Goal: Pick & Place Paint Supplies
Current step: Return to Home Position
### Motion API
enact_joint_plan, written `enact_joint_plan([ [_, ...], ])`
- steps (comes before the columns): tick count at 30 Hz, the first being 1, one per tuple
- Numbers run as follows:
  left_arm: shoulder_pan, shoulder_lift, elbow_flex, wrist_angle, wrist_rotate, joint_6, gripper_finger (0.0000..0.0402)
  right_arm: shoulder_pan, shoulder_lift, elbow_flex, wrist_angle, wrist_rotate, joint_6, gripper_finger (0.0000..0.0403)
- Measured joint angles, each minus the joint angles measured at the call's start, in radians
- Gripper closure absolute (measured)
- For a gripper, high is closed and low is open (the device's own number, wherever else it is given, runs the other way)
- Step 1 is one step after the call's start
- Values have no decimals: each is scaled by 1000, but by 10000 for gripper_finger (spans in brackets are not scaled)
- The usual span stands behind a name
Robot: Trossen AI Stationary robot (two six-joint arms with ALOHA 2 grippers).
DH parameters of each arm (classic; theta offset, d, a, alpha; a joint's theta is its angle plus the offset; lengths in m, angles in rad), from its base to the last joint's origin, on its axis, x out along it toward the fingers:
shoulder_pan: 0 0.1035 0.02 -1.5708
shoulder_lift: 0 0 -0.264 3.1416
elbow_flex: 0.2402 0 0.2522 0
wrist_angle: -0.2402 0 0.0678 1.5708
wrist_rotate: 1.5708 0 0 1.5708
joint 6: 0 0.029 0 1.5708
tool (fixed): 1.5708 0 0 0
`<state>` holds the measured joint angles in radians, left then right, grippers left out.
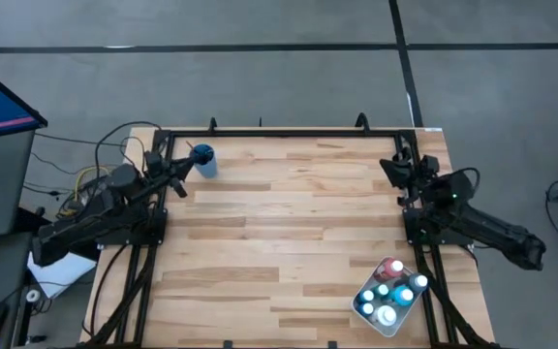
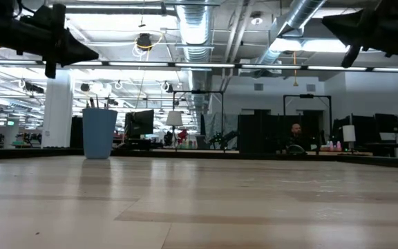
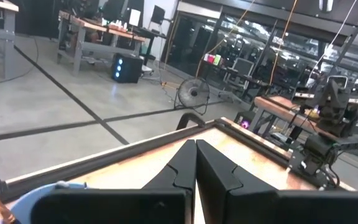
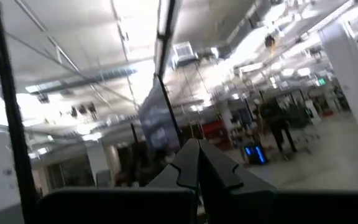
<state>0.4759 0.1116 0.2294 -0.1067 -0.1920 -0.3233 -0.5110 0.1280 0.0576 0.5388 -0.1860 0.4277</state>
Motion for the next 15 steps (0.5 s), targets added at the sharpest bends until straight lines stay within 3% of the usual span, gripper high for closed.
enact_joint_plan([
  [4, 0, -1, -12, 20, -1, 0, 401, -15, -1, -47, 107, 1, 28, 403],
  [15, 0, 0, -78, 23, -1, 6, 401, -94, 2, -48, 50, 5, 10, 403],
])
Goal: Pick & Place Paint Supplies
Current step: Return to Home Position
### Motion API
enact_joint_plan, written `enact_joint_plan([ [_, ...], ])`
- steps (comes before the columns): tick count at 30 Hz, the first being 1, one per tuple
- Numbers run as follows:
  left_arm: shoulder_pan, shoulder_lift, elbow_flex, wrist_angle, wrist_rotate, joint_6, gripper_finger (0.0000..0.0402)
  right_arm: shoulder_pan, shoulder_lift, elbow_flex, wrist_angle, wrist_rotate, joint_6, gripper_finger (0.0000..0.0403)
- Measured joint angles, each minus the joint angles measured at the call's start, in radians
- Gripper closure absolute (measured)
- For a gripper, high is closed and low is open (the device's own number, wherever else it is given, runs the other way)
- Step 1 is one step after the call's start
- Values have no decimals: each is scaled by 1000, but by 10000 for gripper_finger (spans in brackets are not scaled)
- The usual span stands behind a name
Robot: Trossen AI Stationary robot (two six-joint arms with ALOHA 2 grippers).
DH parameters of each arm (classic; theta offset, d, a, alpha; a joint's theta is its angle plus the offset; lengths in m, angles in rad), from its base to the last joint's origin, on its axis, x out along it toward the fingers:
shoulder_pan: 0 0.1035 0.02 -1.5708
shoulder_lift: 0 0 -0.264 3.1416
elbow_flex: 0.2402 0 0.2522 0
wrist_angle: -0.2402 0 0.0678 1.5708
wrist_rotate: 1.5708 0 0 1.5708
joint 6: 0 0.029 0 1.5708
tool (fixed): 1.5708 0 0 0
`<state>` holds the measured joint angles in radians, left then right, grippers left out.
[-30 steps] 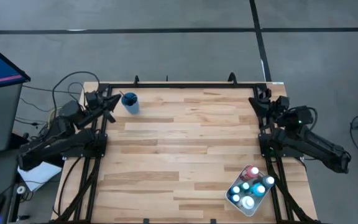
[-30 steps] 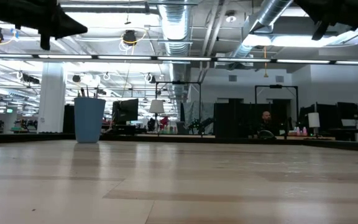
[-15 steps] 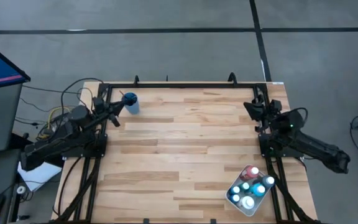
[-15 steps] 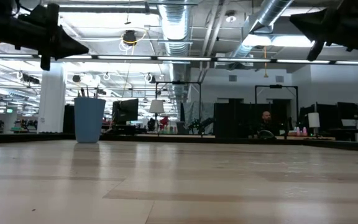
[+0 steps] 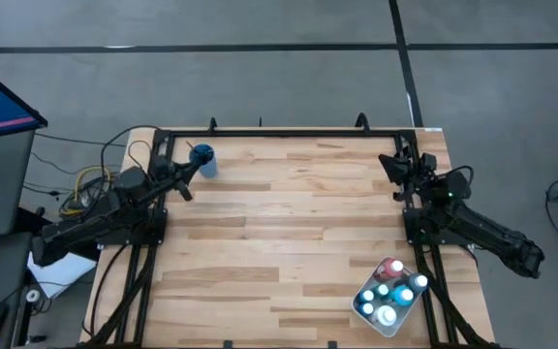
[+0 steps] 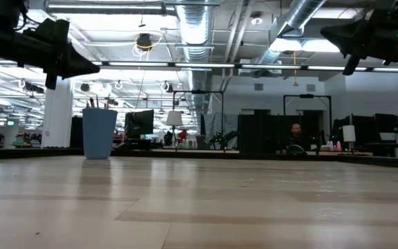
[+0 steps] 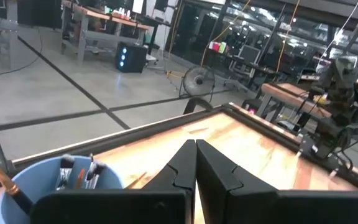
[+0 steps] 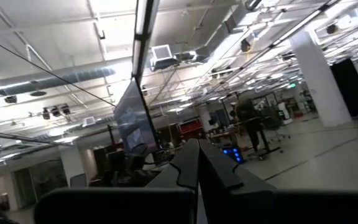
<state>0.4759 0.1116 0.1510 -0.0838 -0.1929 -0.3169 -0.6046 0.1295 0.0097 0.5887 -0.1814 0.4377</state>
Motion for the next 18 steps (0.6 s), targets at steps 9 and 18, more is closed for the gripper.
enact_joint_plan([
  [9, 0, 0, -41, 8, 0, 21, 401, -9, 0, 0, -103, 0, 73, 403],
  [18, 0, 0, -52, 20, 20, 21, 401, -9, 0, 0, -196, 0, 95, 403],
])
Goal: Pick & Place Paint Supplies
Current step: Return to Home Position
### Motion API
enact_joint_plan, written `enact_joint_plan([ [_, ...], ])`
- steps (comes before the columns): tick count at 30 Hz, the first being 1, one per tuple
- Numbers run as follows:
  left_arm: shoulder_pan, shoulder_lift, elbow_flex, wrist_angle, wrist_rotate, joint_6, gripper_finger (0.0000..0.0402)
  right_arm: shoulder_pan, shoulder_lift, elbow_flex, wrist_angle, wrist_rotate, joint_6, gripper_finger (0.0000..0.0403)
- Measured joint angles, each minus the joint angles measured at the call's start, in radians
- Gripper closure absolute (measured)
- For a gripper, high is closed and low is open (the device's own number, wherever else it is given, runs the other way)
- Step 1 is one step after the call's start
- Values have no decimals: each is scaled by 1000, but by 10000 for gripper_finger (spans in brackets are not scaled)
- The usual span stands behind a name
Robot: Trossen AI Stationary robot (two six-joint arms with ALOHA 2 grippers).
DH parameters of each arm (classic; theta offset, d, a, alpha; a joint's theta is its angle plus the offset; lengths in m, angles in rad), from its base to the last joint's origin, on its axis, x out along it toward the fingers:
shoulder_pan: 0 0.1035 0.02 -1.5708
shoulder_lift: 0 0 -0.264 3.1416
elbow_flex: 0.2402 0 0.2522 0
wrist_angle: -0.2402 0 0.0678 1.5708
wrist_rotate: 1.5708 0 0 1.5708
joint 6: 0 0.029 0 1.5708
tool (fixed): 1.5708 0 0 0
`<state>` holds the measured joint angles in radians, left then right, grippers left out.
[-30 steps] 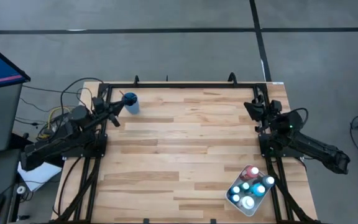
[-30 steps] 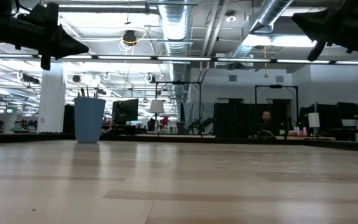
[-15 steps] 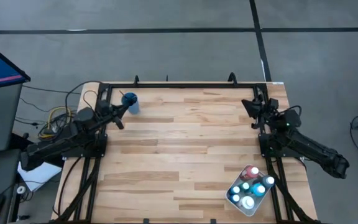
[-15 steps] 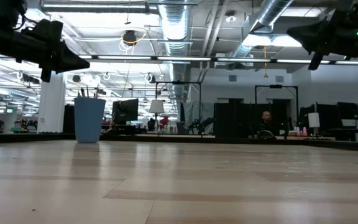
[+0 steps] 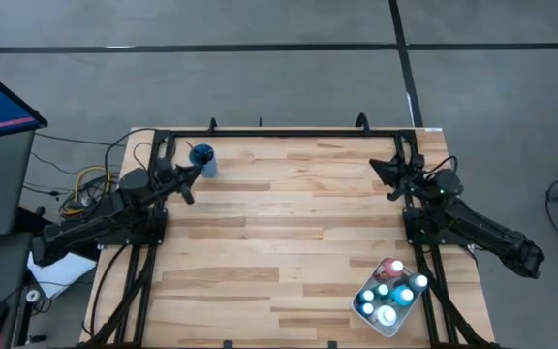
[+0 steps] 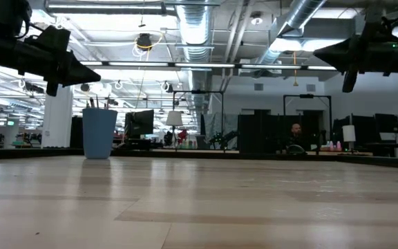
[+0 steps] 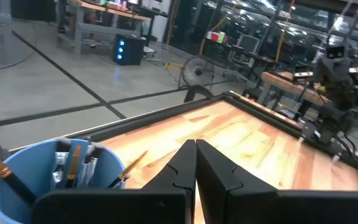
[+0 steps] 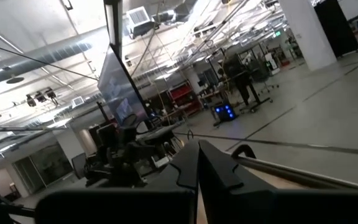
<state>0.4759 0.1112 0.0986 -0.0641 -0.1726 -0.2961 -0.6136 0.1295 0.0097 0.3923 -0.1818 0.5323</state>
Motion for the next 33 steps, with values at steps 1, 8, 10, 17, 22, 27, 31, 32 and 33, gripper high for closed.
enact_joint_plan([
  [1, 0, 0, 0, -1, 12, 4, 401, 0, 0, 0, -5, 0, 0, 403],
  [8, 0, 0, -13, 0, 101, 104, 401, 1, 0, 0, -21, 0, 0, 403],
  [10, 0, 1, -32, -8, 101, 113, 401, 1, 0, 0, -21, 0, 0, 403],
  [17, 0, 26, -62, 18, 101, 52, 399, 1, 0, 0, -21, 0, 0, 403],
  [22, 0, 46, -63, 23, 100, 52, 396, 1, 0, 0, -22, 0, 0, 403],
  [27, 0, 49, -63, 26, 99, 52, 394, 1, 0, 0, -23, 0, 0, 403],
  [31, 0, 49, -63, 29, 99, 52, 394, 1, 0, 0, -24, 0, 0, 403],
  [32, 0, 49, -63, 29, 100, 52, 394, 1, 0, 0, -24, 0, 0, 403],
  [33, 0, 49, -63, 29, 100, 52, 394, 1, 0, 0, -24, 0, 0, 403],
])
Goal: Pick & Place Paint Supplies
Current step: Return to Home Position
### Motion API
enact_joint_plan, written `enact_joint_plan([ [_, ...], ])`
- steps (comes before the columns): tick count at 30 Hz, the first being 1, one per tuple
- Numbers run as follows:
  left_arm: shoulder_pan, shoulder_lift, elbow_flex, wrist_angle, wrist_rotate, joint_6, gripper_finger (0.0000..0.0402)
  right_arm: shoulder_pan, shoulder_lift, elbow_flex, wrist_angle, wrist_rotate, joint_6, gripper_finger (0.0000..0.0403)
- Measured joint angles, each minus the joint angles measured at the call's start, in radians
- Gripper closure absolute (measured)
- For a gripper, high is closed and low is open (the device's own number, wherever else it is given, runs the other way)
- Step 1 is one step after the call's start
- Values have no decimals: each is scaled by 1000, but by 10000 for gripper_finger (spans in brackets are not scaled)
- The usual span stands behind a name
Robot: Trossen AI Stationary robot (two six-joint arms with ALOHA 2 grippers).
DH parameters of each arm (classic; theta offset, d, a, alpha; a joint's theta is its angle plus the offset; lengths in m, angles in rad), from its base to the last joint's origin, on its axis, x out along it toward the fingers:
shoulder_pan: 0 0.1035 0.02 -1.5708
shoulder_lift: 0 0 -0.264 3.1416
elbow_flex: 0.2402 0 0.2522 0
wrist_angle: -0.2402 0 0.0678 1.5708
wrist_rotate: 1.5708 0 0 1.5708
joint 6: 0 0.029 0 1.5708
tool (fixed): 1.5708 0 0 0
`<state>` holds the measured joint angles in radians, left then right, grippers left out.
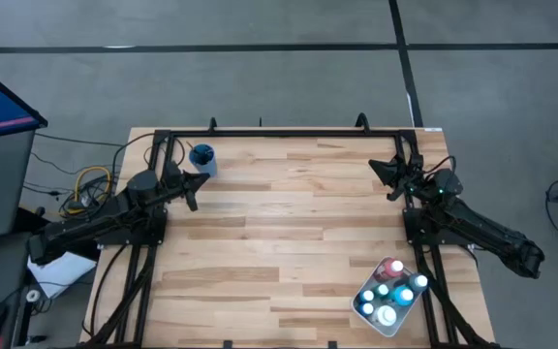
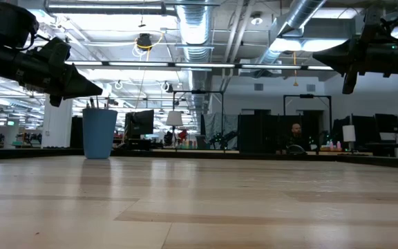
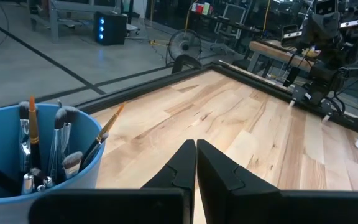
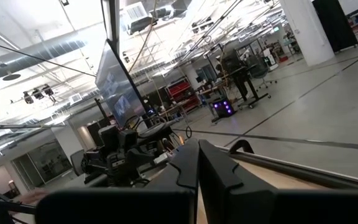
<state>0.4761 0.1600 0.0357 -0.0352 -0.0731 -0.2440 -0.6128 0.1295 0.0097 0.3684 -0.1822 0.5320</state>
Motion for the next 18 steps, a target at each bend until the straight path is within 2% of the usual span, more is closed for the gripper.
enact_joint_plan([
  [18, 0, 0, 1, 8, -1, 0, 394, 0, 0, 0, -2, 0, 0, 403],
])
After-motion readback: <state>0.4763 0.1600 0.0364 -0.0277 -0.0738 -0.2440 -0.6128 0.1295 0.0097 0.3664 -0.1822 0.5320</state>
